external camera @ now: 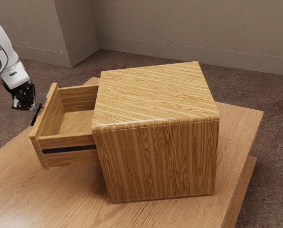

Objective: Push the drawer handle with one arm to close the drawer

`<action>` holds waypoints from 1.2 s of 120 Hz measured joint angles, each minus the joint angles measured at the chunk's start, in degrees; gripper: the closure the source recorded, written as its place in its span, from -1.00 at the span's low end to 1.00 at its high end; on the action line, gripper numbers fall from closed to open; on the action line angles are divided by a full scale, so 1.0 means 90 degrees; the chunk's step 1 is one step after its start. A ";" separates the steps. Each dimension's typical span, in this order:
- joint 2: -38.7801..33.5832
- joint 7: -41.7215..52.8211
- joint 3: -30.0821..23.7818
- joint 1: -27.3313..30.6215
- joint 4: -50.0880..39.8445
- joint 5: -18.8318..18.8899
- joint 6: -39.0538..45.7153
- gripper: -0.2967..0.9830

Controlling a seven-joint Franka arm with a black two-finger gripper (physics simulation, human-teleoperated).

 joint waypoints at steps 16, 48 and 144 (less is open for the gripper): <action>-0.0088 -0.0148 -0.0118 0.0004 -0.0027 -0.0011 -0.0149 0.69; -0.0182 -0.0431 -0.0373 0.0007 -0.0070 -0.0164 -0.0301 0.69; -0.0142 -0.1095 -0.1121 -0.0069 0.0049 -0.0632 -0.0468 0.69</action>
